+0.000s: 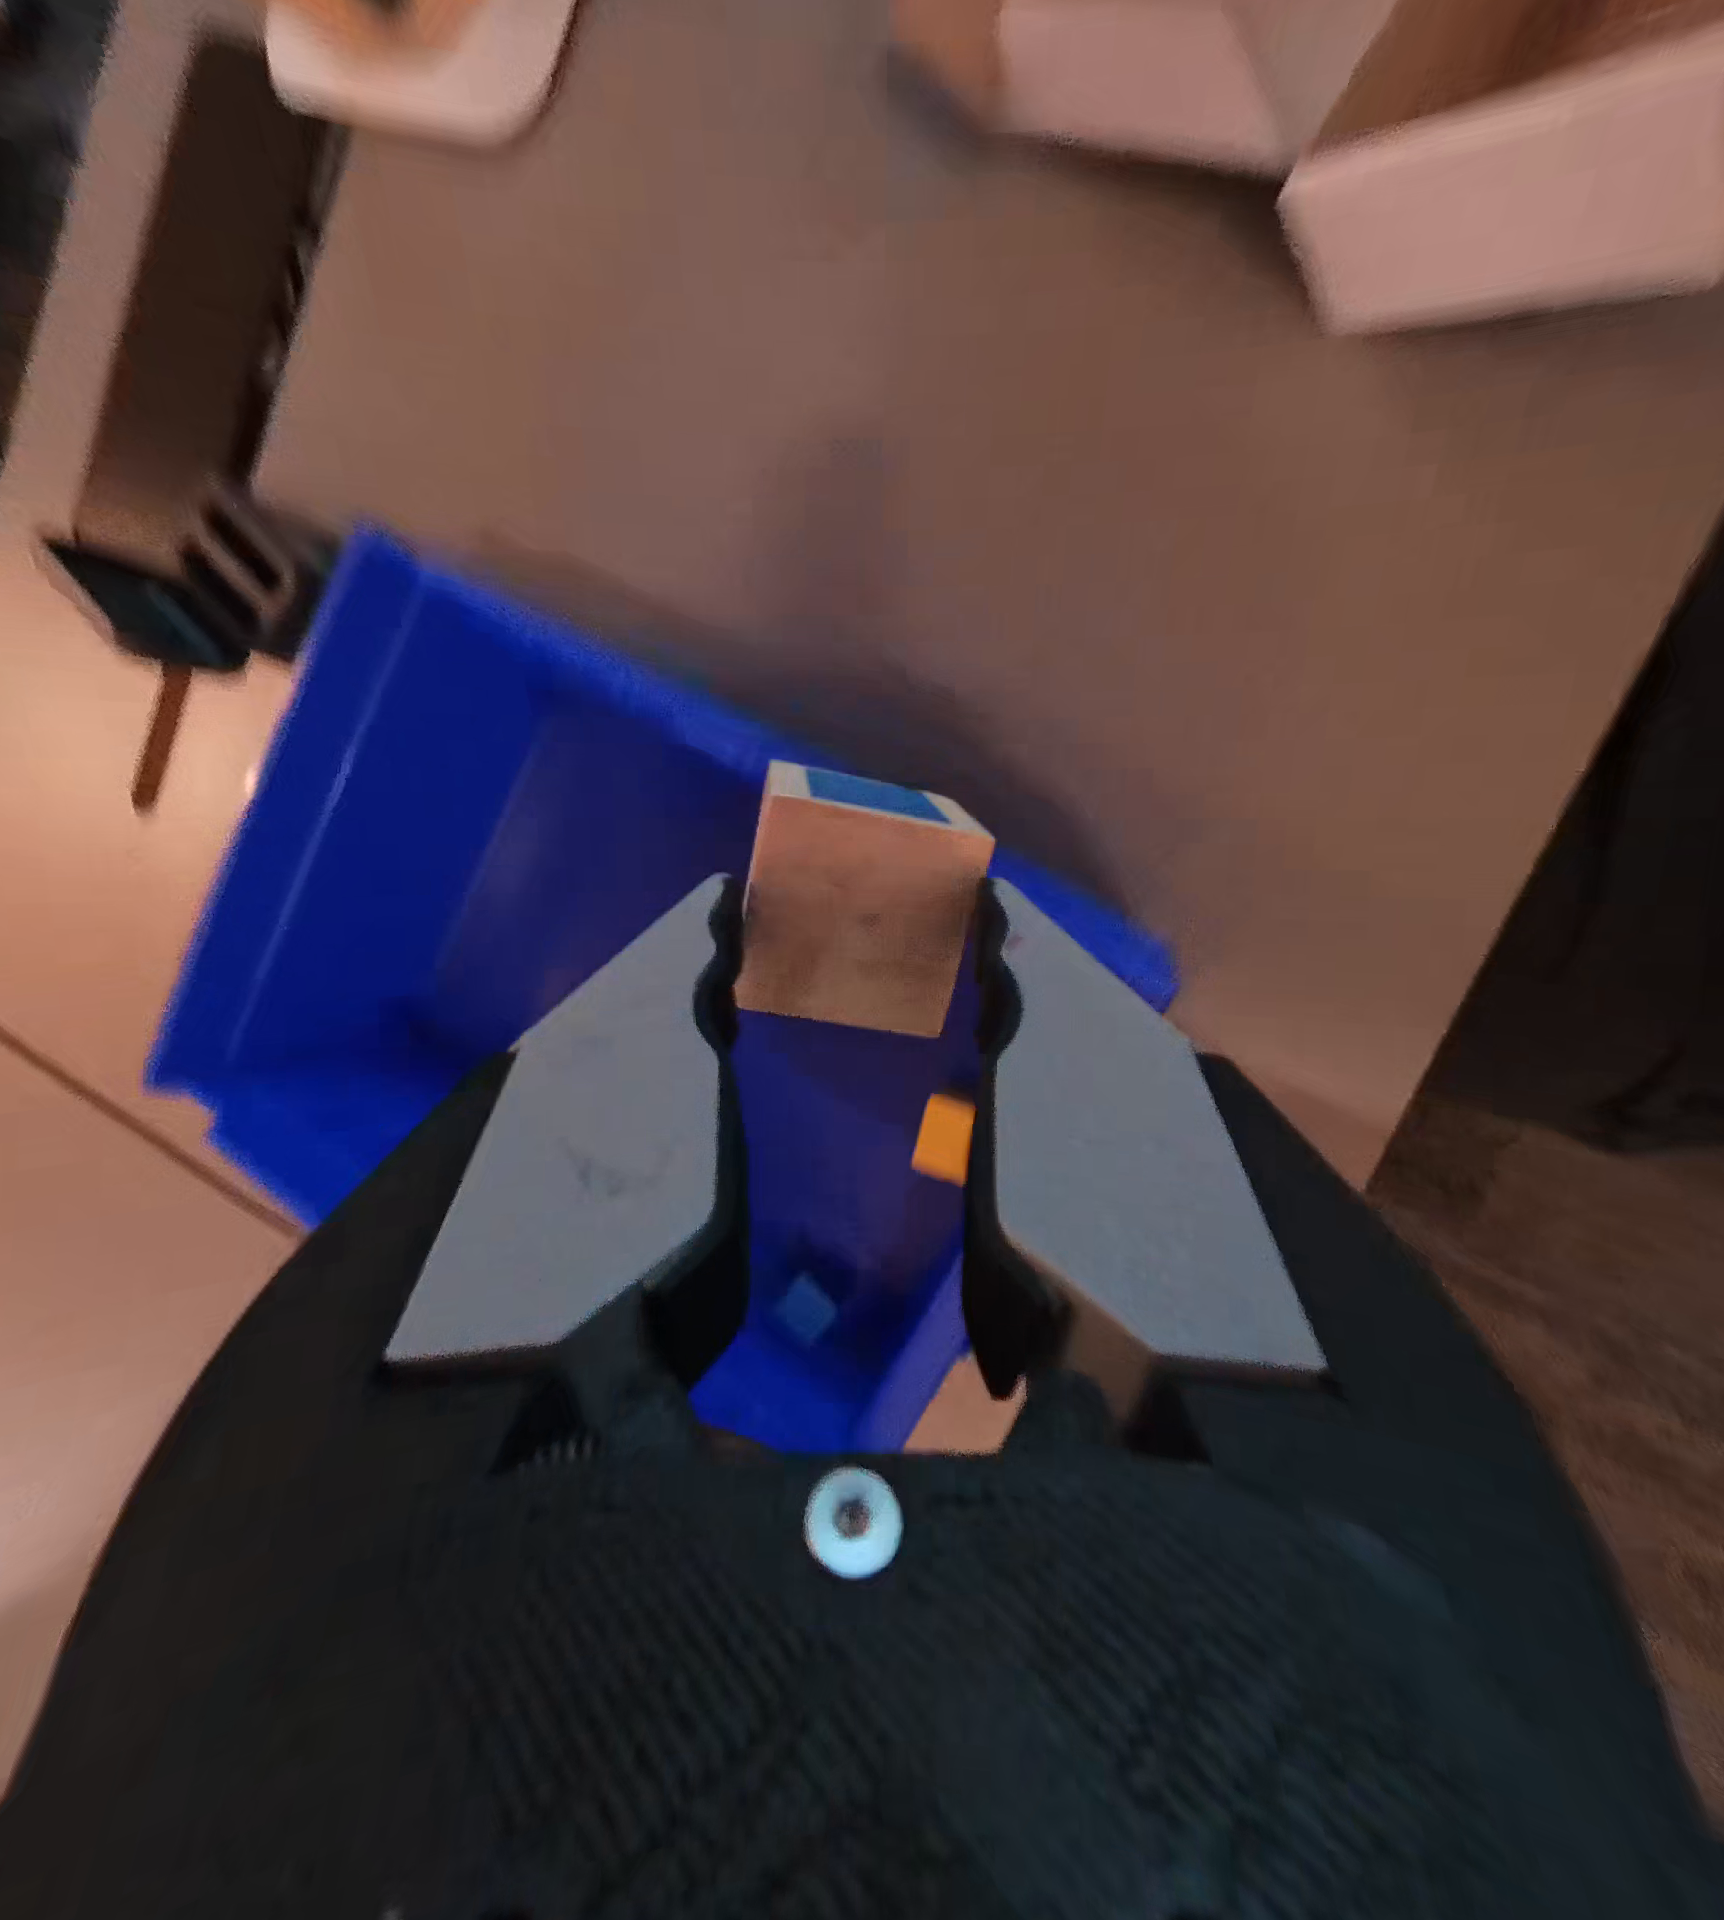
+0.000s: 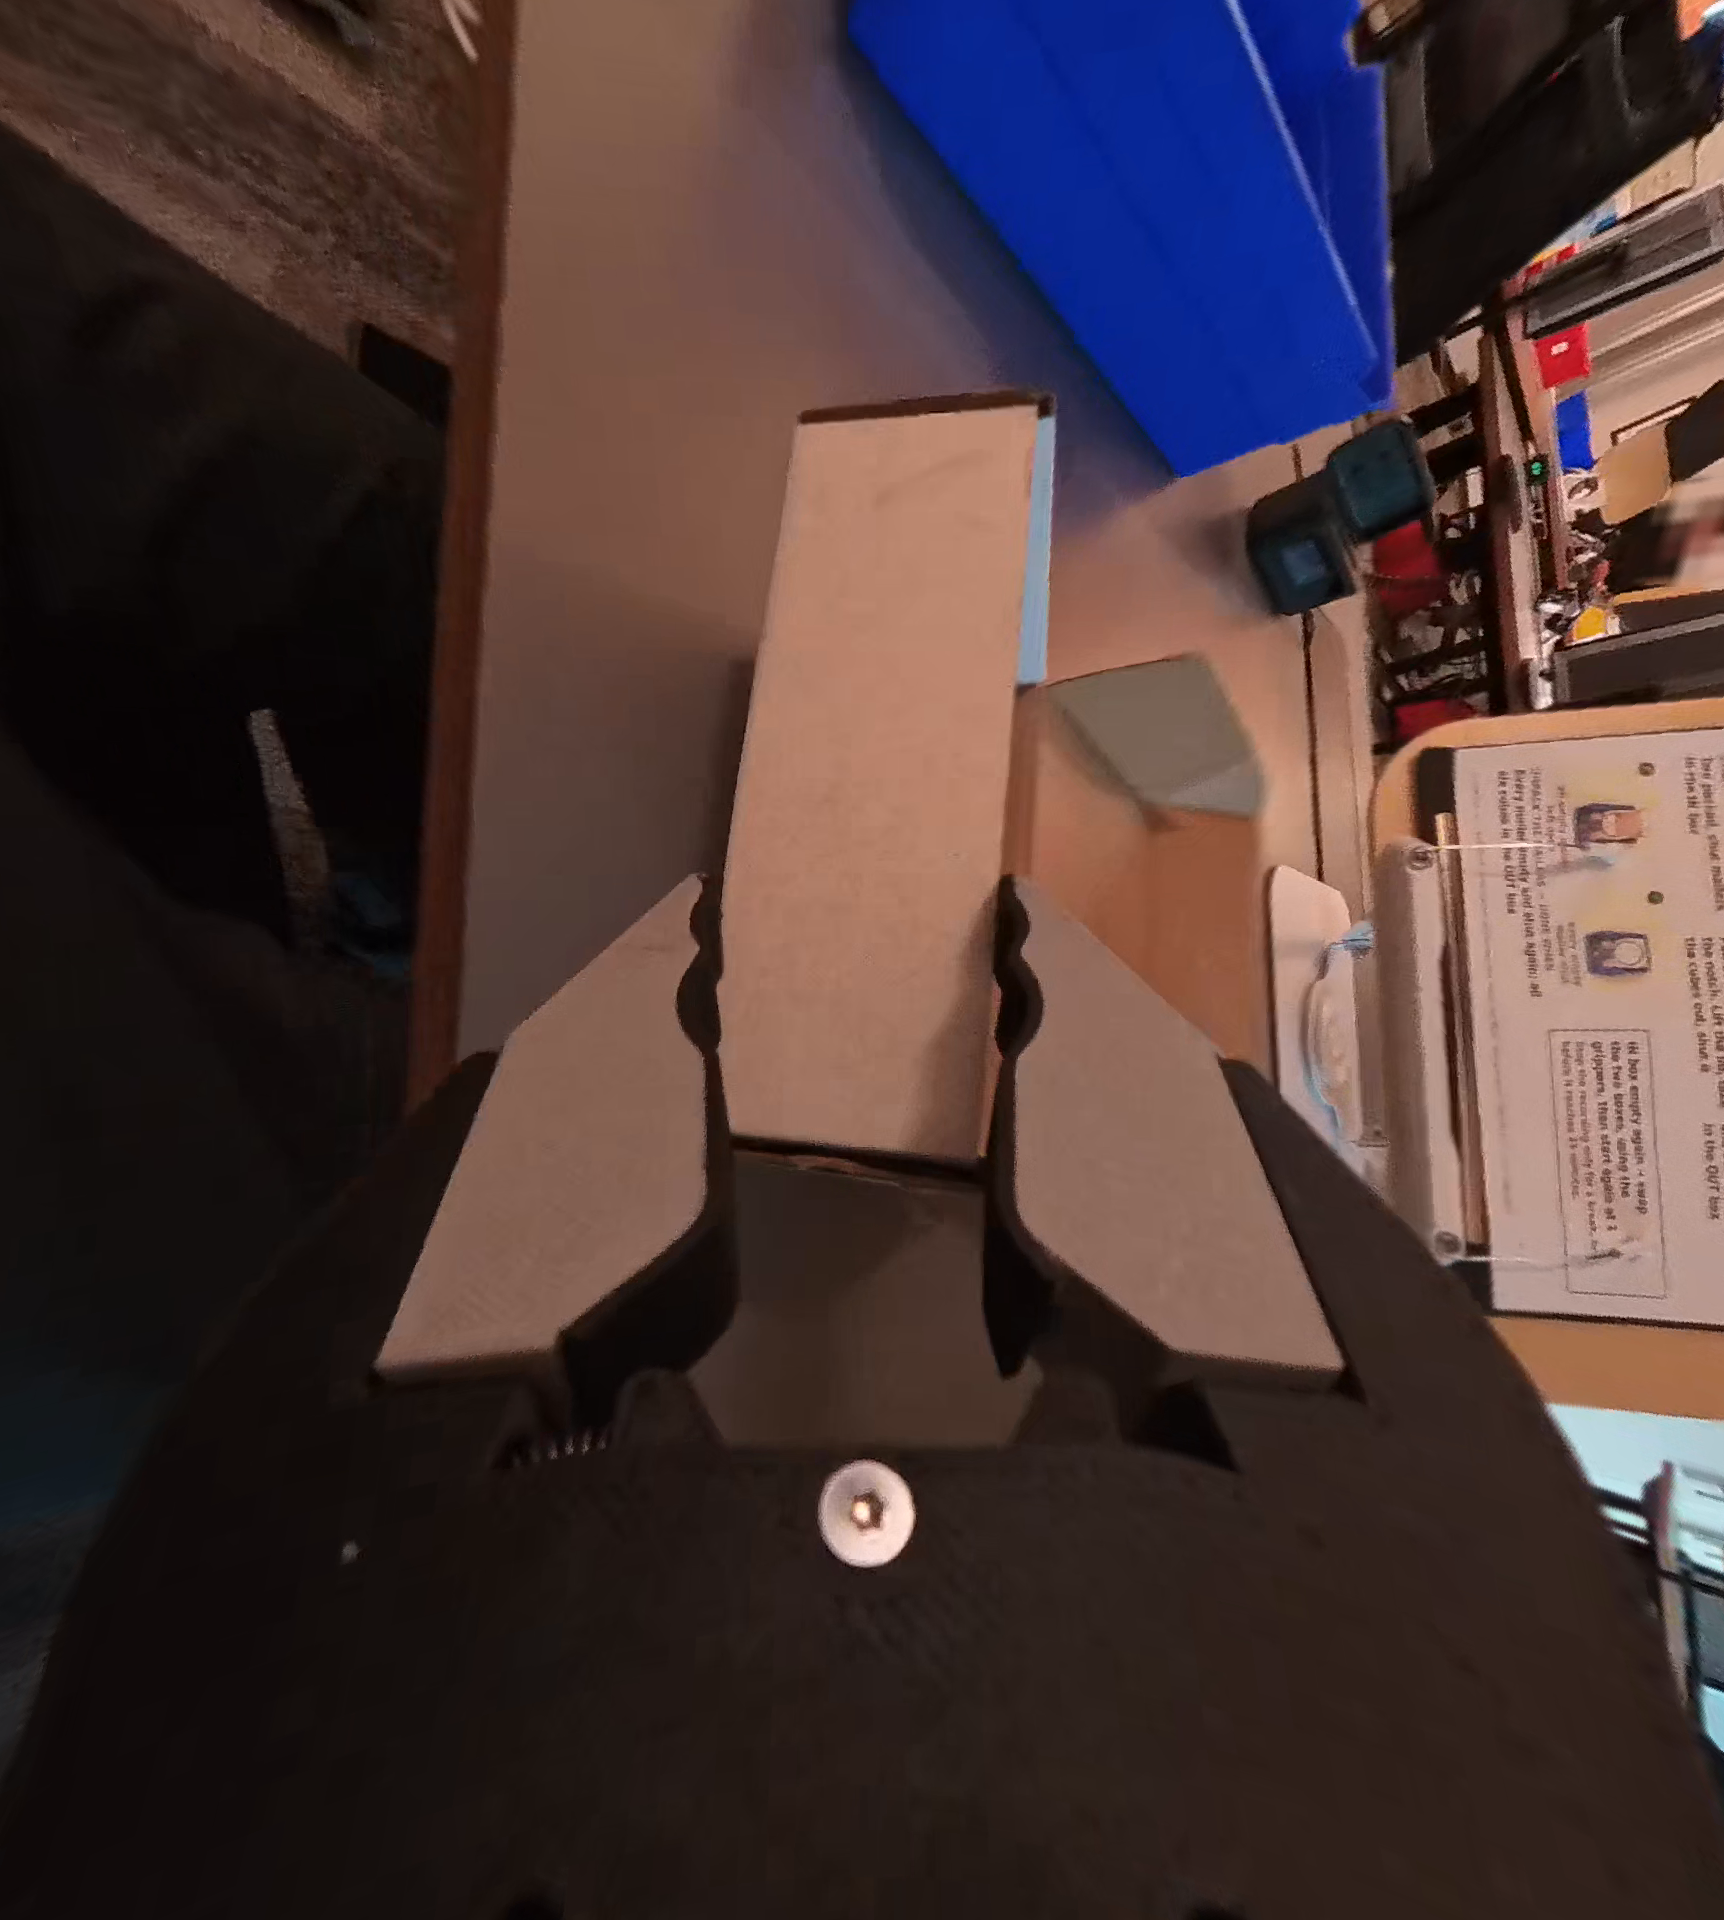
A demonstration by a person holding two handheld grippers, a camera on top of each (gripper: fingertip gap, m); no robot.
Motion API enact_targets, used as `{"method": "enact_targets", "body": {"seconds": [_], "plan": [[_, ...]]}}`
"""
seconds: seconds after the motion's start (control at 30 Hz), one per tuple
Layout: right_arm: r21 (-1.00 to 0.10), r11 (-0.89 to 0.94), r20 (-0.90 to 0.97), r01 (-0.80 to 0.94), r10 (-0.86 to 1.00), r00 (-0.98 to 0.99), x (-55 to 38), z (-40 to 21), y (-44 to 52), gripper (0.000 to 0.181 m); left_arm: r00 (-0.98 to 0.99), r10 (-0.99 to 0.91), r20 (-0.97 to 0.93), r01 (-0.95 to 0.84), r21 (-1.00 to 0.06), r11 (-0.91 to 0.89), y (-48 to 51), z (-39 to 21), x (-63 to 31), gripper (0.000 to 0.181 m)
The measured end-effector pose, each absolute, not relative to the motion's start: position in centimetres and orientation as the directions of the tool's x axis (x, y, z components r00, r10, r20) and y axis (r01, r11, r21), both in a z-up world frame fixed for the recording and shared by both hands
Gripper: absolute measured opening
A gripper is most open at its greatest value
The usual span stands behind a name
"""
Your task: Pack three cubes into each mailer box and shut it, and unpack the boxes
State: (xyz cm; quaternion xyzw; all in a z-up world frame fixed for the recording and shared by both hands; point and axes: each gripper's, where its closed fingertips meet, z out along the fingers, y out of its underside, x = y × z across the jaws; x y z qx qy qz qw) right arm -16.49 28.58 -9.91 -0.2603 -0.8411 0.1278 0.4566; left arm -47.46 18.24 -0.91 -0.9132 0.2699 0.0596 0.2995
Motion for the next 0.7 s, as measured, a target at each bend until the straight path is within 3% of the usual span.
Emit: {"method": "enact_targets", "body": {"seconds": [0.07,0.23,0.27,0.4,0.47,0.53,0.7], "plan": [[-0.445,0.837,0.693,0.318,0.547,-0.469,-15.6,-10.7,27.7,0.023,0.811,-0.508,-0.289,-0.575,-0.553,-0.603,20.1,0.2,-43.0,0.044],[-0.383,0.835,0.668,0.395,0.546,-0.505,-15.1,-14.5,28.6,0.027,0.741,-0.639,-0.206,-0.597,-0.636,-0.488,26.0,-1.3,-27.2,0.043],[-0.374,0.838,0.679,0.399,0.54,-0.498,-15.3,-14.9,28.8,0.035,0.753,-0.63,-0.19,-0.587,-0.626,-0.513,27.1,-2.4,-24.6,0.043],[-0.35,0.85,0.715,0.394,0.514,-0.474,-15.5,-15.0,28.9,0.032,0.72,-0.658,-0.22,-0.653,-0.536,-0.536,30.2,-6.8,-17.6,0.043],[-0.341,0.859,0.728,0.383,0.499,-0.471,-15.4,-14.9,28.8,0.031,0.718,-0.638,-0.278,-0.681,-0.467,-0.564,31.9,-8.5,-17.4,0.043],[-0.324,0.864,0.736,0.386,0.486,-0.472,-15.1,-15.1,29.1,0.031,0.735,-0.647,-0.202,-0.661,-0.426,-0.618,32.4,-10.3,-17.0,0.044],[-0.348,0.851,0.718,0.392,0.511,-0.473,-14.9,-15.1,29.4,0.033,0.76,-0.625,-0.179,-0.637,-0.395,-0.662,34.9,-12.8,-17.3,0.044]]}}
